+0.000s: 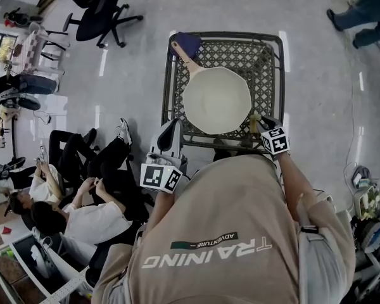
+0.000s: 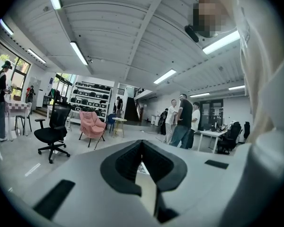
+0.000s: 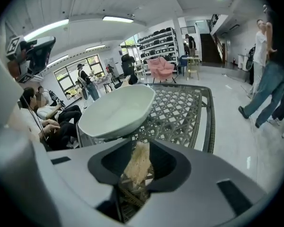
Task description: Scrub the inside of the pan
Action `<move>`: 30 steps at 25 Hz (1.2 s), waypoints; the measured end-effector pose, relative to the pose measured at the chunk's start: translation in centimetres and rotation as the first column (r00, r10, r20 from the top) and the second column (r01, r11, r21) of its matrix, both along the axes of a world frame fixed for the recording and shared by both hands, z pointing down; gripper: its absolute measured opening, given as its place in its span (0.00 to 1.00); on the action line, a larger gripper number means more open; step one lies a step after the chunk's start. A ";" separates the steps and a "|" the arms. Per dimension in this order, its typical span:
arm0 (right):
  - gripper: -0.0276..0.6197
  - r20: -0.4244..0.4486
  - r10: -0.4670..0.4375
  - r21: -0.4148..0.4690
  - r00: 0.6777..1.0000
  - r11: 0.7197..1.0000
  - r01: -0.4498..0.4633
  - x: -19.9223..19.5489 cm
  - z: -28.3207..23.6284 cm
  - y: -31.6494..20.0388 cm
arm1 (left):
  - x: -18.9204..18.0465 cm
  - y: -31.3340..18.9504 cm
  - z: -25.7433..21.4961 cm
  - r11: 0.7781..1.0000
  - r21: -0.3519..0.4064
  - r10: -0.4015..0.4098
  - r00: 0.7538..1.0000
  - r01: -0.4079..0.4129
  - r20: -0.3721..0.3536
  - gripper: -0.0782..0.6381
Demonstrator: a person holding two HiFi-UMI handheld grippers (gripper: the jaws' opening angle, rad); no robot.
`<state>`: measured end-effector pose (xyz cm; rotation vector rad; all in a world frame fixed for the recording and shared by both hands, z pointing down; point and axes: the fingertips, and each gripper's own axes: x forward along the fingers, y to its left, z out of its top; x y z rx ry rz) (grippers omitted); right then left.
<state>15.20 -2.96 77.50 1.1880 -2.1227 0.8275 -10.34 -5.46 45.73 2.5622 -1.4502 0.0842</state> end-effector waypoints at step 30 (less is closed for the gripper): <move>0.29 -0.082 -0.030 -0.334 0.996 0.942 0.001 -1.0 8.5 0.8 | -1.5 1.1 0.8 0.994 -0.063 -0.085 0.995 0.088 0.052 0.13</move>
